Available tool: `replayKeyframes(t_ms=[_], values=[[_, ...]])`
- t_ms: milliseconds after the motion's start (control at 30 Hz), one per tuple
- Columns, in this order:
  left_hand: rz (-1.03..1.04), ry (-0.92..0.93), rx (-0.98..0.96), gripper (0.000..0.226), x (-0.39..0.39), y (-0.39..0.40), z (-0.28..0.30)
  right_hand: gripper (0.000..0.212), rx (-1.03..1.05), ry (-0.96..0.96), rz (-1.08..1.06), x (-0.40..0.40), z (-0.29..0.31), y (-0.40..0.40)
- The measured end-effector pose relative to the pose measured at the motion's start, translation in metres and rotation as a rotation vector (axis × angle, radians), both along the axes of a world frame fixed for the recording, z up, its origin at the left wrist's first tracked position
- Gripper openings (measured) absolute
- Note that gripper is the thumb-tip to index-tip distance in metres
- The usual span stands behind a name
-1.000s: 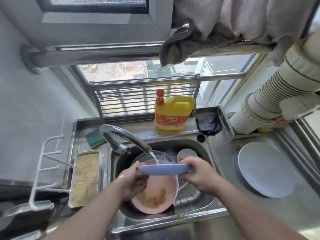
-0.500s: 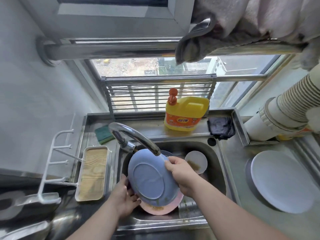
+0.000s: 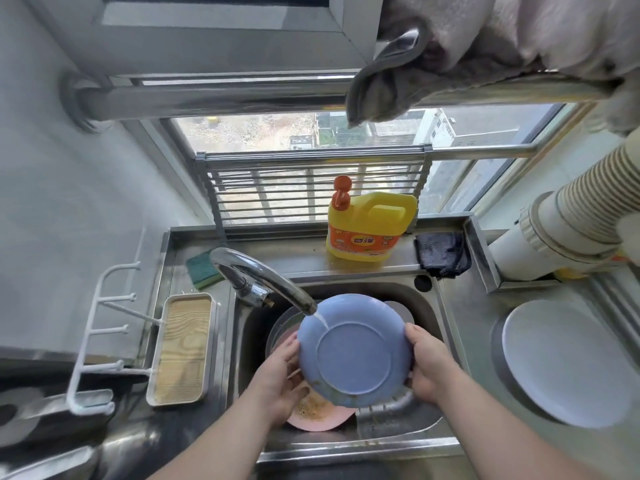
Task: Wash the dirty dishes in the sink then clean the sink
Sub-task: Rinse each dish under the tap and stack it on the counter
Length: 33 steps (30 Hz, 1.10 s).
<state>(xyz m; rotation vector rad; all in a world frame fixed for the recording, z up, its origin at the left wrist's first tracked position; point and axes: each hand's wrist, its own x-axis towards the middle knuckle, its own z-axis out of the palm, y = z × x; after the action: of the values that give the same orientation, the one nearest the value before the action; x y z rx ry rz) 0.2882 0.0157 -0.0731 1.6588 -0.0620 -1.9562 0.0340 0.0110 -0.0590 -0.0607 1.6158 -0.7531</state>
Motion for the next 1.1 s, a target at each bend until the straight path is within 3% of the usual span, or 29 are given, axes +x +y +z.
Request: replayKeyframes(t_ms=[100,300,400,467,533,667,833,967,1100], values=[[-0.062,0.016,-0.041,0.026,-0.017,-0.004,0.007,0.027,-0.003,-0.014,-0.109,-0.016,-0.005,0.005],[-0.080,0.059,-0.010,0.034,-0.024,-0.015,0.015,0.020,-0.004,-0.027,-0.131,-0.024,-0.004,0.008],[-0.043,0.087,-0.011,0.029,-0.020,-0.012,0.013,0.032,0.013,0.008,-0.070,-0.024,0.000,0.009],[0.033,0.126,-0.028,0.023,-0.020,-0.012,0.013,0.053,0.027,-0.010,-0.070,-0.026,-0.001,0.011],[0.117,0.154,-0.031,0.021,-0.024,-0.016,0.015,0.058,0.046,-0.056,-0.100,-0.026,0.000,0.012],[0.338,0.232,0.031,0.024,-0.037,-0.030,0.026,0.030,0.104,-0.231,-0.213,-0.023,0.005,0.010],[0.570,0.263,0.077,0.027,-0.037,-0.039,0.032,0.015,0.046,-0.388,-0.369,-0.004,0.015,0.000],[0.718,0.286,0.132,0.024,-0.010,-0.032,0.025,0.013,0.003,-0.467,-0.388,0.024,0.023,-0.013],[0.790,0.286,0.127,0.030,0.022,-0.014,0.022,0.024,-0.010,-0.487,-0.337,0.065,0.030,-0.030]])
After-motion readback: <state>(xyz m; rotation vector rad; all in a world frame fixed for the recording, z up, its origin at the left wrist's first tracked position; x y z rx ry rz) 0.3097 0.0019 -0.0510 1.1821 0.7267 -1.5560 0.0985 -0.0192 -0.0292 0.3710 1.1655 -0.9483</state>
